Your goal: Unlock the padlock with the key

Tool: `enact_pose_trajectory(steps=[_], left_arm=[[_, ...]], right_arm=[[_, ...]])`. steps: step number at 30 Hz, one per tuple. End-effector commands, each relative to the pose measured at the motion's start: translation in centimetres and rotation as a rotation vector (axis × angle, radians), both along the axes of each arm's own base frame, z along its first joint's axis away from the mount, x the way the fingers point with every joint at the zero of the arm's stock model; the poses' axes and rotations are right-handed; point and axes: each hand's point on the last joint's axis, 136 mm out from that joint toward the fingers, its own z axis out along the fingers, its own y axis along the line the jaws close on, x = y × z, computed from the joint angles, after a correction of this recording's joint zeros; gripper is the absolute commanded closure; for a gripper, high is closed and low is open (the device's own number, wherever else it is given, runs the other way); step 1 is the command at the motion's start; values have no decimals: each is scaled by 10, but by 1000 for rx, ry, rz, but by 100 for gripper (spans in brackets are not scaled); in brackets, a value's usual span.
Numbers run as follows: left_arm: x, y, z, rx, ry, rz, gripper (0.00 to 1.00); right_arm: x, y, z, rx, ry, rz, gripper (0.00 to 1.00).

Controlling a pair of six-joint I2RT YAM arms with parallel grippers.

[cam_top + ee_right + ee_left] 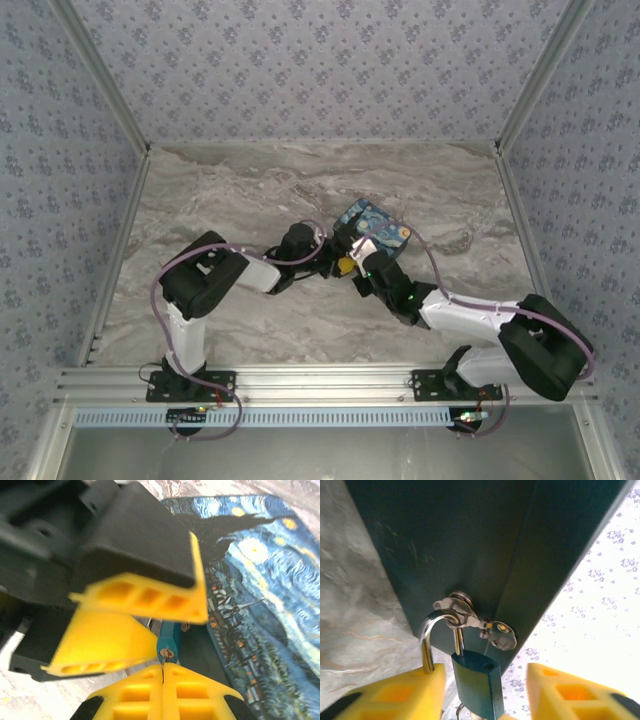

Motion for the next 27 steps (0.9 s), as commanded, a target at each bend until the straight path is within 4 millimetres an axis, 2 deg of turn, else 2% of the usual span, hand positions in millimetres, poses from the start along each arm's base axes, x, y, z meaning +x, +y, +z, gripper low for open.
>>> enact_pose_trajectory(steps=[1, 5, 8, 17, 21, 27], left_arm=[[6, 20, 15, 7, -71, 24, 46], [2, 44, 12, 47, -88, 39, 33], [0, 60, 17, 81, -125, 49, 28], [5, 100, 62, 271, -292, 54, 16], [9, 115, 86, 315, -356, 75, 12], [15, 126, 106, 369, -430, 90, 7]], right_arm=[[-2, 7, -5, 160, 47, -54, 100], [-2, 8, -12, 271, 97, -88, 100], [-3, 5, -16, 370, 136, -133, 100], [-14, -28, -34, 673, 350, -350, 100], [-18, -33, -39, 747, 464, -390, 100], [-21, -39, -51, 838, 616, -427, 100]])
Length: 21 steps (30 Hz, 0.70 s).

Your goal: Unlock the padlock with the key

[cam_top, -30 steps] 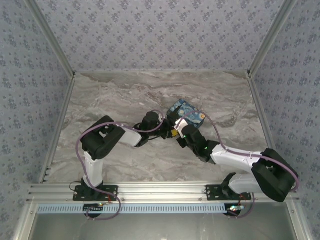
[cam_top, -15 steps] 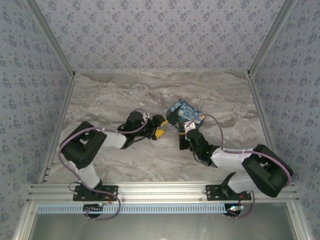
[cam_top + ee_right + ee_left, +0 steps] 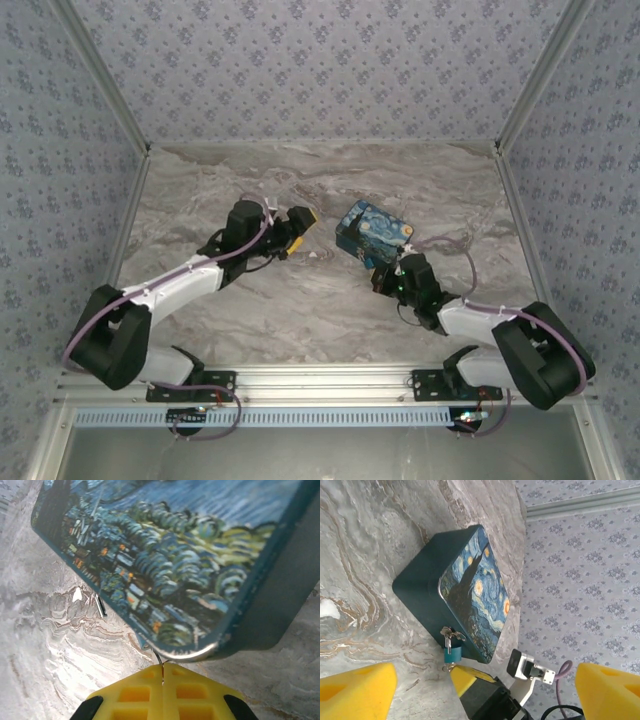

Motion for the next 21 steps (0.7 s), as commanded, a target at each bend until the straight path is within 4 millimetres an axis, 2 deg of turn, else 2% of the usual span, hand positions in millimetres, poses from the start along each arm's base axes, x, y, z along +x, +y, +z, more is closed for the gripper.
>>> enact_pose_trajectory(steps=[1, 2, 4, 7, 13, 17, 21], left_arm=[[4, 9, 7, 77, -46, -1, 7], [6, 8, 11, 77, -59, -5, 6], [10, 10, 16, 90, -77, -11, 6], [16, 13, 18, 133, -100, -16, 6], [33, 13, 13, 210, -119, -58, 3], [48, -7, 8, 224, -136, -170, 3], [65, -29, -4, 251, -145, -263, 3]], right_arm=[[-12, 1, -15, 107, 149, 8, 96], [-11, -1, -16, 118, 164, 5, 90], [-10, -7, -18, 127, 190, -11, 69], [-9, -20, -18, 66, 202, -36, 54], [-9, -43, 6, -13, 107, -72, 21], [-3, -57, 25, 52, 63, -97, 7], [12, -67, 43, 136, 39, -95, 0]])
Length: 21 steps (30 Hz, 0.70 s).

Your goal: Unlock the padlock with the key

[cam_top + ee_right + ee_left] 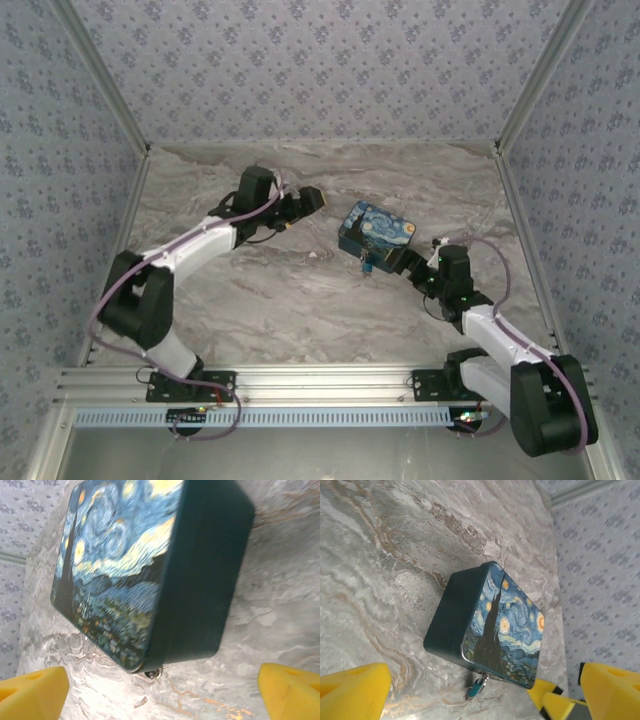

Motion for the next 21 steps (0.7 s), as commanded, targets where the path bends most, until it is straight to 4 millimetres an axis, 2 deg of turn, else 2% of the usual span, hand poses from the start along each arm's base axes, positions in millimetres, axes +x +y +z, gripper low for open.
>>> enact_pose_trajectory(steps=[1, 6, 9, 13, 17, 21], left_arm=[[6, -18, -7, 36, -13, -128, 4], [25, -52, -36, 30, 38, -246, 10], [29, -72, -52, 13, 78, -312, 16], [31, -88, -73, 37, 112, -358, 17], [27, -98, -94, 36, 161, -391, 26], [19, -90, -110, 77, 175, -382, 33]], right_arm=[[6, 0, 12, 54, 6, 51, 0], [29, -2, 18, 76, 5, 86, 0], [42, 3, 21, 78, 3, 126, 2], [56, 7, 19, 84, 14, 152, 3], [67, 16, 20, 80, 15, 205, 8], [76, 28, 23, 60, 4, 288, 8]])
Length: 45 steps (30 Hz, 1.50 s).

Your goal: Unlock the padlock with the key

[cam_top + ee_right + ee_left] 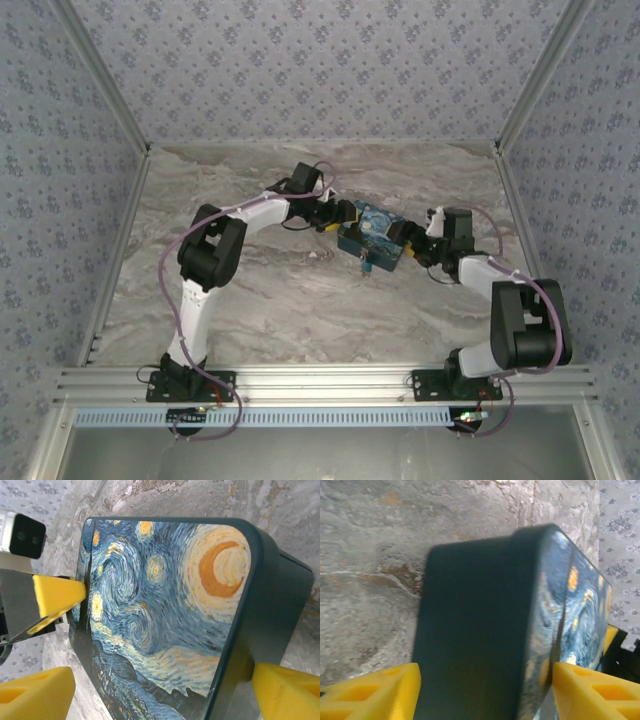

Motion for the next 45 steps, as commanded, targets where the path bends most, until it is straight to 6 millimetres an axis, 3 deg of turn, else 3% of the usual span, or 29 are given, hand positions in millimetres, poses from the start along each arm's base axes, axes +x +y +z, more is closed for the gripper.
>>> enact_pose_trajectory(steps=[1, 11, 17, 21, 24, 29, 35, 38, 45], left_arm=[[-12, 9, -8, 36, 6, -20, 35], [-48, 68, -32, 99, 36, 105, 39], [-59, 89, -35, 92, 45, 173, 31], [-52, 100, -14, 51, 8, 208, 21], [-47, 112, 10, 31, -46, 242, 12], [-45, 138, 53, 4, -148, 314, 1], [-54, 168, 89, -2, -257, 394, 0], [-59, 177, 97, 0, -280, 420, 1], [-66, 183, 97, 7, -275, 425, 1]], right_arm=[[9, 20, 15, 6, -56, 127, 9], [40, 56, 21, 41, -145, 238, 10], [48, 35, 36, -25, -225, 162, 9], [35, 16, 49, -71, -257, 127, 7], [15, 17, 52, -61, -270, 150, 8], [-23, 41, 42, -38, -279, 209, 10], [-55, 83, 18, -19, -282, 285, 13], [-60, 96, 6, 5, -273, 311, 15], [-47, 114, -15, 59, -251, 321, 19]])
